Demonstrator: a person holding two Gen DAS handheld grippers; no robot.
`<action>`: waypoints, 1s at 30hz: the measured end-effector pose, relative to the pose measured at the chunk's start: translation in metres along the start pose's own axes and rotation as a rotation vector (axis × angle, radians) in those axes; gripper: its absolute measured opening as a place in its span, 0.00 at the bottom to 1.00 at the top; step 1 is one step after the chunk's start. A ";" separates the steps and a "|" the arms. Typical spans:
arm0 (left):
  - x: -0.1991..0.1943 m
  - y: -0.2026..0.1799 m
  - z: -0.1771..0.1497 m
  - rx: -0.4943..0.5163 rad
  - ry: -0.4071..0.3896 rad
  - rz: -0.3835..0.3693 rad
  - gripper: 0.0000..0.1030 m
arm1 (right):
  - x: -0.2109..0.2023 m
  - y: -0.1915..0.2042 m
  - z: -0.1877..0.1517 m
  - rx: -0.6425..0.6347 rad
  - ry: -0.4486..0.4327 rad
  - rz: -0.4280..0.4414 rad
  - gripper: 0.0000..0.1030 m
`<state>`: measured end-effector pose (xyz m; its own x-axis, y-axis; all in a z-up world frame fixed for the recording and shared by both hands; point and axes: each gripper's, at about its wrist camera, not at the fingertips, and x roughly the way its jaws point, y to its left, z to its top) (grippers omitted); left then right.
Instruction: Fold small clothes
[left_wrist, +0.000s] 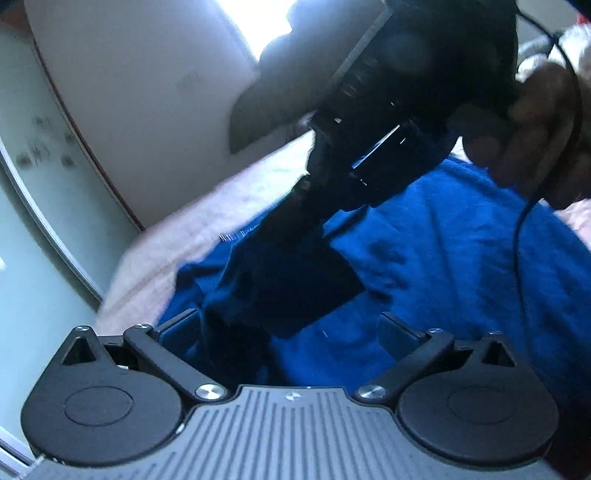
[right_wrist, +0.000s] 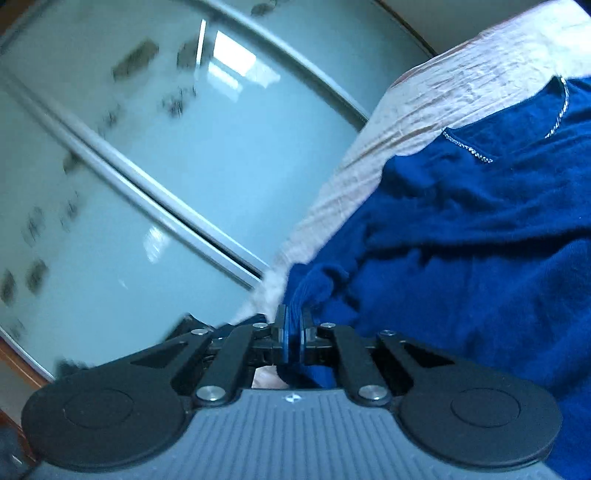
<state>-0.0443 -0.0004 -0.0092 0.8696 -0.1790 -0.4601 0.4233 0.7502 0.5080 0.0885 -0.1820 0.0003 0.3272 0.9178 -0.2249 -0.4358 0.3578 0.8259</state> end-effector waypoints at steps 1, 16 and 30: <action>0.003 -0.003 0.002 0.016 -0.014 0.021 1.00 | -0.001 -0.002 0.001 0.029 -0.011 0.021 0.05; 0.044 -0.012 0.015 -0.032 0.017 0.121 0.33 | -0.002 -0.021 0.008 0.186 -0.078 0.038 0.05; 0.068 0.093 0.011 -0.624 0.021 -0.150 0.05 | -0.003 -0.011 0.030 0.050 -0.105 -0.026 0.07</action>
<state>0.0566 0.0498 0.0150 0.8046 -0.3032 -0.5105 0.3072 0.9484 -0.0791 0.1174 -0.1941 0.0077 0.4253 0.8841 -0.1936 -0.3840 0.3700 0.8460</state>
